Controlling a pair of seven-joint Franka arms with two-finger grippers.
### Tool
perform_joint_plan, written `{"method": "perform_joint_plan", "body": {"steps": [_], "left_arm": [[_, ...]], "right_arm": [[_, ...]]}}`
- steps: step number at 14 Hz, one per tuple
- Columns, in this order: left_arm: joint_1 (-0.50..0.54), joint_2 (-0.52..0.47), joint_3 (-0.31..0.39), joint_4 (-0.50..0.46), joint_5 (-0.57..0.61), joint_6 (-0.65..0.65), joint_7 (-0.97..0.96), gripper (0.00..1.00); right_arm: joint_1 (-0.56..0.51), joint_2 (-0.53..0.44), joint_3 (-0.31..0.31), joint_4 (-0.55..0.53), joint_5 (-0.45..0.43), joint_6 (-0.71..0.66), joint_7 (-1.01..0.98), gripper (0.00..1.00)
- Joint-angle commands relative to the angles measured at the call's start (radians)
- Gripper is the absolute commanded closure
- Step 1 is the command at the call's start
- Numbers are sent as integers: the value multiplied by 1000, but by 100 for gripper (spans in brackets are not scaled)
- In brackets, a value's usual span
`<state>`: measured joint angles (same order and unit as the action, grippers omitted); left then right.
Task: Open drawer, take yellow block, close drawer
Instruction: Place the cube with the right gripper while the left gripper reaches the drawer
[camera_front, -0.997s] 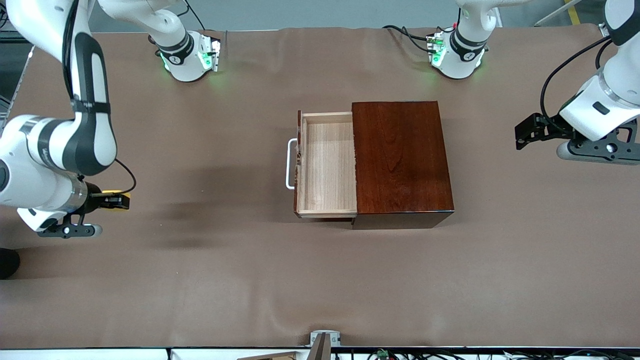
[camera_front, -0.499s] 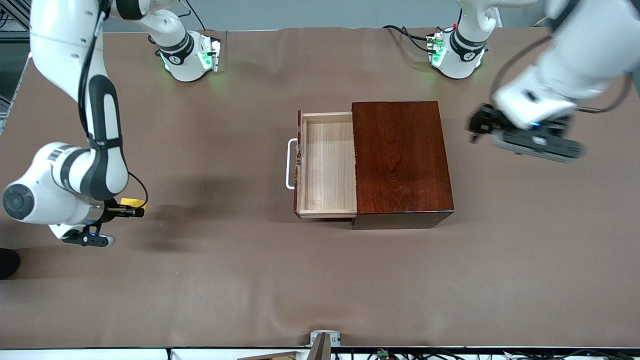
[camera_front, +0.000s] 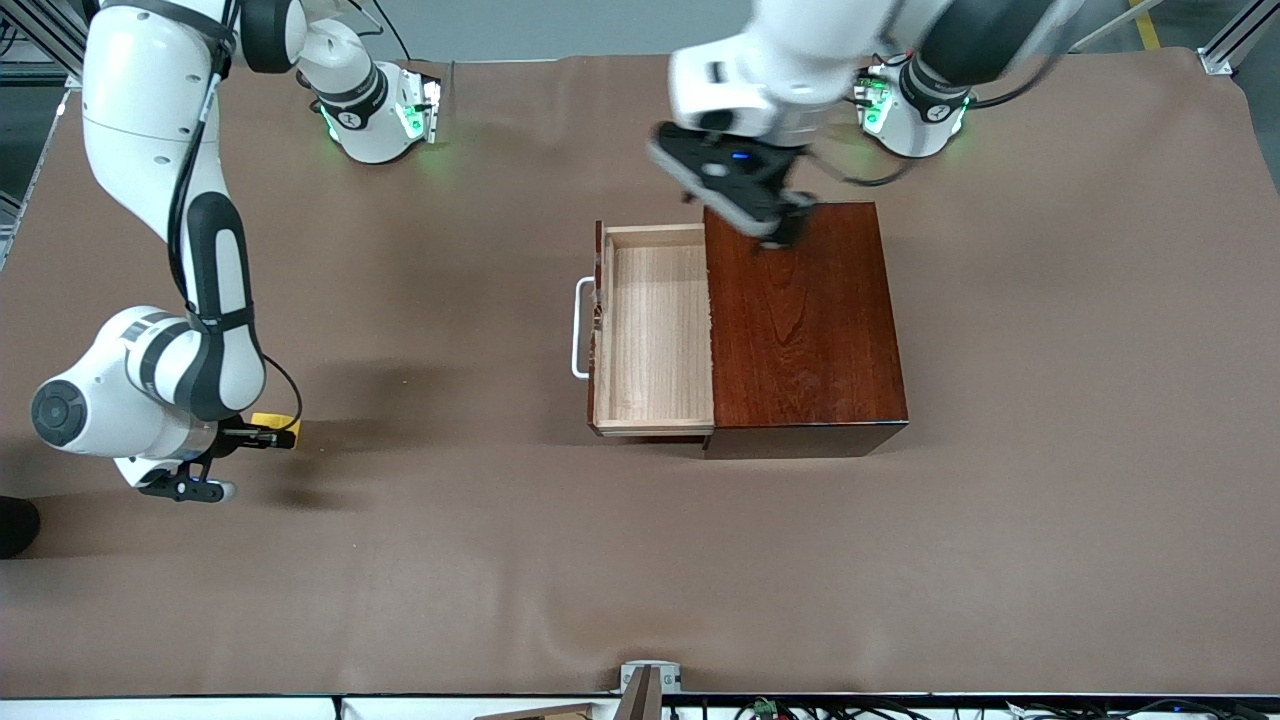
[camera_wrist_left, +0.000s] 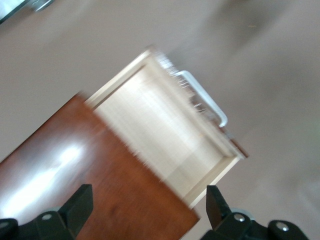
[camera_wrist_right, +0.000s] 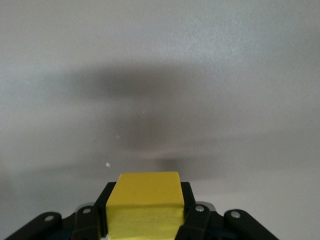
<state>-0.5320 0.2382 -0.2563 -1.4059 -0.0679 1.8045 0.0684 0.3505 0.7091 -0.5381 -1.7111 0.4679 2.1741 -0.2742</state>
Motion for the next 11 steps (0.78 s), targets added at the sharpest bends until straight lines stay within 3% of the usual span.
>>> {"method": "perform_joint_plan", "body": {"steps": [1, 4, 5, 6, 7, 8, 11], "left_arm": [[-107, 132, 11, 93, -19, 77, 115, 0], [-176, 265, 12, 143, -19, 173, 235, 0], [-187, 297, 14, 142, -19, 211, 290, 0], [-187, 328, 14, 143, -18, 237, 341, 0], [-187, 360, 14, 143, -16, 262, 387, 0], [-197, 381, 17, 143, -13, 279, 433, 0], [-209, 441, 28, 143, -10, 329, 530, 0]], "right_arm": [[-18, -14, 41, -65, 29, 105, -22, 100], [-18, -4, 49, -73, 34, 124, -20, 100], [-18, 3, 47, -74, 44, 131, -20, 89], [-18, 3, 47, -75, 46, 133, -20, 60], [-18, 3, 49, -75, 46, 133, -22, 23], [-18, 3, 49, -75, 46, 133, -20, 0], [-13, -8, 46, -75, 46, 121, -22, 0]]}}
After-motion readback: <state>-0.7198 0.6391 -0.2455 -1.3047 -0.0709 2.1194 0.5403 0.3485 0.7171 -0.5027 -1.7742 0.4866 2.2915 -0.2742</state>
